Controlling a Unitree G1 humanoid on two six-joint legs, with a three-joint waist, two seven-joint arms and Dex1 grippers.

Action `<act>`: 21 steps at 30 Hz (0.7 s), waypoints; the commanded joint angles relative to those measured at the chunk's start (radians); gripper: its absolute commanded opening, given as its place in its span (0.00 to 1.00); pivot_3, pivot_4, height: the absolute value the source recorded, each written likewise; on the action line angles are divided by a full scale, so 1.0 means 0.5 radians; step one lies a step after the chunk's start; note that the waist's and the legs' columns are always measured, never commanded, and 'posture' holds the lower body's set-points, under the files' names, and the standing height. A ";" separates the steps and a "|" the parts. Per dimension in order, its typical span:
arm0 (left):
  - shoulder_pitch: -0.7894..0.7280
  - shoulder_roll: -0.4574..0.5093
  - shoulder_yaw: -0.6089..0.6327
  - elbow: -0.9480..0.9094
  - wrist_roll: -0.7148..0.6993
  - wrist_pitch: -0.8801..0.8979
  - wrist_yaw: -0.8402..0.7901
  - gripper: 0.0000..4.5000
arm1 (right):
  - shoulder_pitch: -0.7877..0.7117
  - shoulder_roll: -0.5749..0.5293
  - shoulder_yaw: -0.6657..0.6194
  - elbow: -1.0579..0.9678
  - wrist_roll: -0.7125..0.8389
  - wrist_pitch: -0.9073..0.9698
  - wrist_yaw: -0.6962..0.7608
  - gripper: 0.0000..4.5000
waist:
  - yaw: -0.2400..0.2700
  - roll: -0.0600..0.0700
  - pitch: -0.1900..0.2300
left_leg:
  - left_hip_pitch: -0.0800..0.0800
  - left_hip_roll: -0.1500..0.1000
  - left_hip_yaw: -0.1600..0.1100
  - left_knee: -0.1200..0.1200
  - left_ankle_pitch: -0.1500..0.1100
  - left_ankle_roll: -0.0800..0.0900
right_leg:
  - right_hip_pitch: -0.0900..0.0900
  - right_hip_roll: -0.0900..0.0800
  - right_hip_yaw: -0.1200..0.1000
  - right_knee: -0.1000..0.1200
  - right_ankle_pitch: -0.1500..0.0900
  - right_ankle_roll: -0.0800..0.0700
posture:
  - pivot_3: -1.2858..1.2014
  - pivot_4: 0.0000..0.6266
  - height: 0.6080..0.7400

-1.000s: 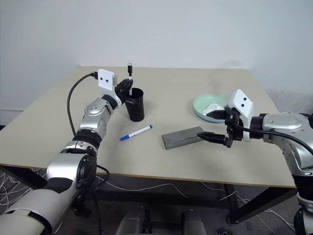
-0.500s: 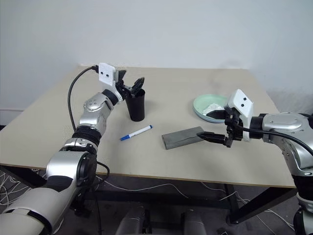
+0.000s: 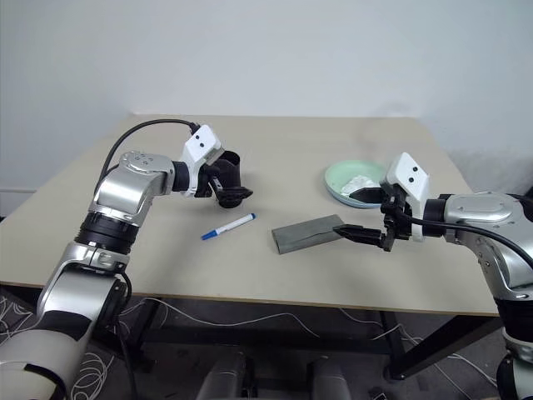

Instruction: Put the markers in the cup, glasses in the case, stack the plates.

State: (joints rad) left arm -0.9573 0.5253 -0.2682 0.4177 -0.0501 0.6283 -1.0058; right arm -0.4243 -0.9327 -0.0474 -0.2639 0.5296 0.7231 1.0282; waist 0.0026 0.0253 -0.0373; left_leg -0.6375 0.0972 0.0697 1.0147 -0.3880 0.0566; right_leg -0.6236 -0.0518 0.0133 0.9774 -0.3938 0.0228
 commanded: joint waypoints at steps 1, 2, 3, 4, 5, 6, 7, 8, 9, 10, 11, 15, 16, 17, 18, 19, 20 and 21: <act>0.032 0.062 -0.088 -0.011 0.107 0.021 -0.012 0.99 | -0.025 -0.006 -0.045 -0.050 0.006 -0.015 -0.013 1.00 | -0.001 0.000 0.000 | -0.001 0.000 0.001 0.000 0.000 0.000 | -0.001 0.000 0.001 0.000 0.000 0.000 | 0.52 0.00 0.05; 0.042 0.064 -0.096 -0.015 0.108 0.023 -0.022 0.99 | -0.026 -0.006 -0.044 -0.051 0.006 -0.014 -0.014 1.00 | -0.001 0.000 0.000 | -0.002 0.000 0.001 0.000 0.000 0.000 | -0.002 0.000 0.001 -0.001 0.000 0.000 | 0.52 0.00 0.05; 0.059 0.060 -0.108 -0.012 0.114 0.024 -0.027 0.99 | -0.029 -0.003 -0.042 -0.053 0.006 -0.012 -0.017 1.00 | 0.000 0.000 0.000 | -0.003 0.000 0.001 0.000 0.000 0.000 | -0.003 0.000 0.001 -0.001 0.000 0.000 | 0.52 0.00 0.05; 0.073 0.058 -0.126 -0.004 0.129 0.022 -0.028 0.99 | -0.031 -0.002 -0.041 -0.055 0.006 -0.011 -0.020 1.00 | 0.002 -0.001 0.000 | -0.005 0.000 0.001 0.001 0.000 0.000 | -0.005 0.000 0.001 -0.001 0.000 0.000 | 0.52 0.00 0.05; 0.084 0.055 -0.141 0.002 0.142 0.010 -0.030 0.99 | -0.033 0.000 -0.041 -0.057 0.008 -0.008 -0.022 1.00 | 0.003 -0.001 0.000 | -0.007 0.000 0.001 0.000 0.000 -0.001 | -0.006 -0.001 0.001 -0.002 0.000 0.000 | 0.52 0.00 0.05; 0.091 0.048 -0.146 0.010 0.142 0.009 -0.031 0.99 | -0.032 0.001 -0.043 -0.060 0.010 -0.006 -0.024 1.00 | 0.003 -0.001 0.000 | -0.008 0.000 0.001 0.000 0.000 0.000 | -0.006 -0.001 0.001 -0.003 0.000 0.000 | 0.52 0.00 0.05; 0.091 0.036 -0.144 0.023 0.139 0.010 -0.027 0.99 | -0.025 0.001 -0.047 -0.064 0.010 -0.007 -0.026 1.00 | 0.003 -0.001 0.000 | -0.009 0.000 0.001 0.000 0.000 0.000 | -0.006 -0.001 0.001 -0.004 0.000 0.000 | 0.52 0.00 0.05; 0.090 0.027 -0.140 0.033 0.137 0.012 -0.025 0.99 | -0.019 0.001 -0.049 -0.066 0.010 -0.008 -0.028 1.00 | 0.003 -0.001 0.000 | -0.009 0.000 0.001 0.000 0.000 0.000 | -0.006 -0.002 0.002 -0.005 0.000 0.000 | 0.52 0.00 0.05; 0.089 0.018 -0.140 0.051 0.143 0.005 -0.018 0.99 | -0.012 0.000 -0.053 -0.070 0.012 -0.007 -0.030 1.00 | 0.003 -0.001 0.000 | -0.009 0.000 0.001 -0.001 0.000 0.000 | -0.005 -0.002 0.002 -0.006 0.000 0.000 | 0.52 0.00 0.05; 0.089 0.009 -0.143 0.076 0.152 -0.002 -0.012 0.99 | -0.006 -0.002 -0.056 -0.075 0.014 -0.005 -0.033 1.00 | 0.003 -0.001 0.000 | -0.009 0.000 0.001 0.000 0.000 0.000 | -0.005 -0.003 0.002 -0.006 0.000 0.000 | 0.52 0.00 0.05; 0.091 0.003 -0.147 0.102 0.161 -0.015 -0.013 0.99 | -0.002 -0.002 -0.060 -0.079 0.018 -0.003 -0.035 1.00 | 0.002 -0.001 0.000 | -0.009 0.000 0.001 0.000 0.000 0.000 | -0.005 -0.003 0.002 -0.006 0.000 0.000 | 0.52 0.00 0.05; 0.097 -0.036 -0.151 0.218 0.175 -0.059 -0.024 0.99 | 0.005 -0.004 -0.064 -0.089 0.022 0.005 -0.043 1.00 | 0.001 -0.001 0.001 | -0.008 0.000 0.002 0.000 0.000 0.000 | -0.005 -0.003 0.002 -0.005 0.000 0.000 | 0.52 0.00 0.05; 0.097 -0.050 -0.148 0.253 0.173 -0.074 -0.027 0.99 | 0.003 -0.003 -0.064 -0.089 0.023 0.008 -0.045 1.00 | 0.002 -0.001 0.001 | -0.008 0.000 0.002 0.000 0.000 0.000 | -0.005 -0.002 0.002 -0.004 0.000 0.000 | 0.52 0.00 0.05; 0.099 -0.060 -0.157 0.290 0.185 -0.092 -0.024 0.99 | 0.002 -0.003 -0.064 -0.090 0.023 0.010 -0.047 1.00 | 0.002 -0.001 0.001 | -0.007 0.000 0.001 0.000 0.000 0.000 | -0.005 -0.002 0.002 -0.004 0.000 0.000 | 0.52 0.00 0.05; 0.103 -0.071 -0.168 0.326 0.196 -0.117 -0.027 0.99 | 0.003 -0.003 -0.065 -0.091 0.024 0.013 -0.049 1.00 | 0.002 -0.001 0.001 | -0.007 0.000 0.002 0.000 0.000 0.000 | -0.005 -0.002 0.001 -0.004 0.000 0.000 | 0.52 0.00 0.05; 0.105 -0.078 -0.176 0.353 0.206 -0.137 -0.029 0.99 | 0.003 -0.004 -0.066 -0.093 0.024 0.014 -0.051 1.00 | 0.002 -0.001 0.001 | -0.007 0.000 0.002 0.000 0.000 0.000 | -0.005 -0.002 0.001 -0.004 0.000 0.000 | 0.52 0.00 0.05; 0.103 -0.086 -0.183 0.380 0.216 -0.155 -0.028 0.99 | 0.004 -0.004 -0.067 -0.095 0.025 0.016 -0.052 1.00 | 0.001 -0.001 0.001 | -0.007 0.000 0.002 0.000 0.000 0.000 | -0.005 -0.002 0.001 -0.004 0.000 0.000 | 0.52 0.00 0.05; 0.100 -0.095 -0.188 0.401 0.223 -0.170 -0.029 0.95 | 0.005 -0.004 -0.068 -0.099 0.027 0.019 -0.054 1.00 | 0.002 -0.001 0.001 | -0.008 0.000 0.002 0.000 0.000 0.000 | -0.005 -0.002 0.002 -0.004 0.000 0.000 | 0.52 0.00 0.05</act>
State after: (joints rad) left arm -0.8957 0.4794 -0.3615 0.6171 0.0454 0.5681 -1.0167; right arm -0.4131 -0.9303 -0.0490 -0.2880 0.5314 0.7354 1.0063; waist 0.0034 0.0248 -0.0370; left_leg -0.6414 0.0972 0.0704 1.0147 -0.3879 0.0565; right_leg -0.6263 -0.0529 0.0142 0.9753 -0.3938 0.0228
